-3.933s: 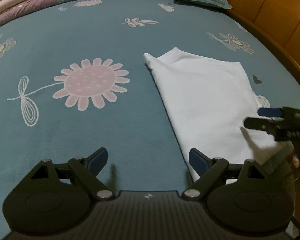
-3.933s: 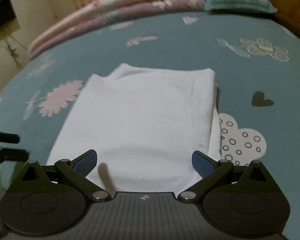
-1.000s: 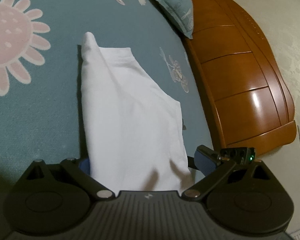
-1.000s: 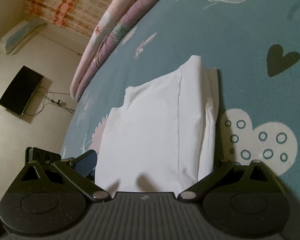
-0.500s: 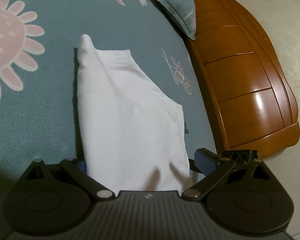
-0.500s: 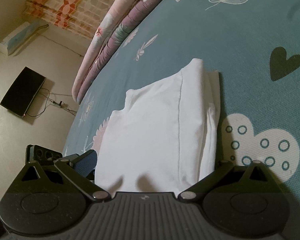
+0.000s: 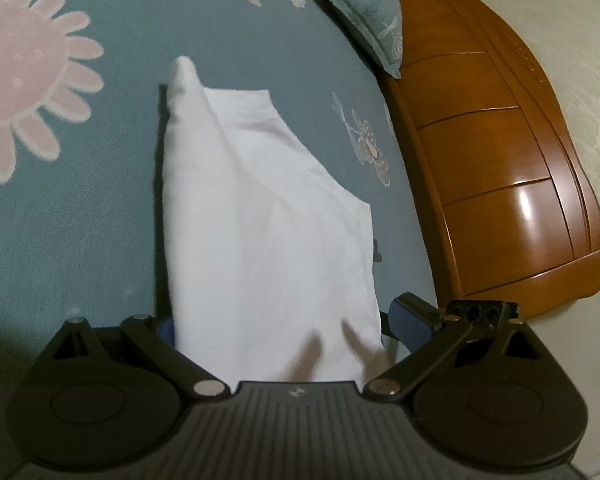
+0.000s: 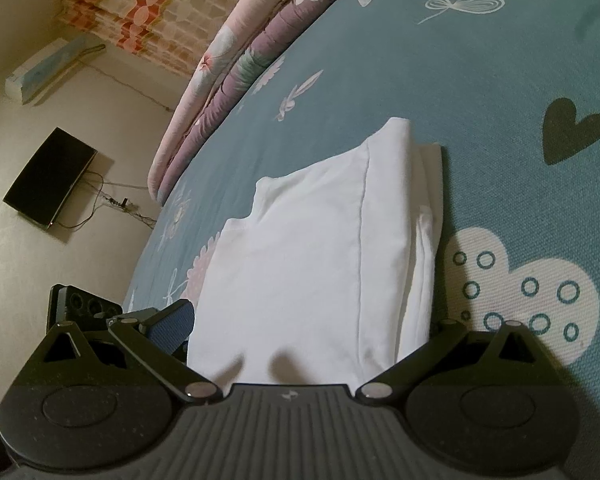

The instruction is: Fold clothes

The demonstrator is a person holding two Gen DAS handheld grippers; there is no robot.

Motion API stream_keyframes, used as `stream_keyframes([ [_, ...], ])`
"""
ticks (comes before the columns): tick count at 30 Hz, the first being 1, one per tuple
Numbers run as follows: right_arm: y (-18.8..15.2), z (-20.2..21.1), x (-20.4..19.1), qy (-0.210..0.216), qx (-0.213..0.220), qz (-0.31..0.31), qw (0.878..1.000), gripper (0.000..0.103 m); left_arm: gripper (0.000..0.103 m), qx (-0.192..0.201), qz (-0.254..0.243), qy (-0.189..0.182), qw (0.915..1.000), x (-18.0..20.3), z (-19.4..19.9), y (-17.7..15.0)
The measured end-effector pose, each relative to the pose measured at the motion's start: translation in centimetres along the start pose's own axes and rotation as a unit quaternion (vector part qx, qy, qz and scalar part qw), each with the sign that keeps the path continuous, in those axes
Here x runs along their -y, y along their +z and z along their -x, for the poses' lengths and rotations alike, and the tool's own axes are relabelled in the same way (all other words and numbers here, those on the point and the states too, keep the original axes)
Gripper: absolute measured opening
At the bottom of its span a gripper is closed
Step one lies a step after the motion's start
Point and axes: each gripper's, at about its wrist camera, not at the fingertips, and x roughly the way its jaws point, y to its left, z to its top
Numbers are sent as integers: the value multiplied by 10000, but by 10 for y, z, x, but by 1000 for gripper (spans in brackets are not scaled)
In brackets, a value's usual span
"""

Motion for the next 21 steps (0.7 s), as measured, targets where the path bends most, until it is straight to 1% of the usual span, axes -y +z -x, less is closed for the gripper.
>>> stream_keyframes([
  [3, 0, 1, 1, 26, -17, 42, 10000, 103, 99, -4, 25, -18, 10000, -1, 0, -2],
  [6, 1, 0, 1, 61, -35, 57, 10000, 103, 99, -46, 159, 29, 9999, 0, -5, 4],
  [10, 2, 0, 2, 88, -32, 79, 9999, 103, 100, -1, 191, 42, 9998, 2, -12, 9],
  [14, 1, 0, 2, 118, -10, 71, 9999, 103, 100, 24, 224, 86, 9997, 4, -13, 5],
  [19, 7, -2, -2, 23, -42, -199, 9998, 103, 100, -135, 326, 211, 9992, 11, -19, 10],
  [21, 9, -2, -4, 25, -39, -289, 9996, 103, 100, -188, 383, 190, 9989, 15, -24, 16],
])
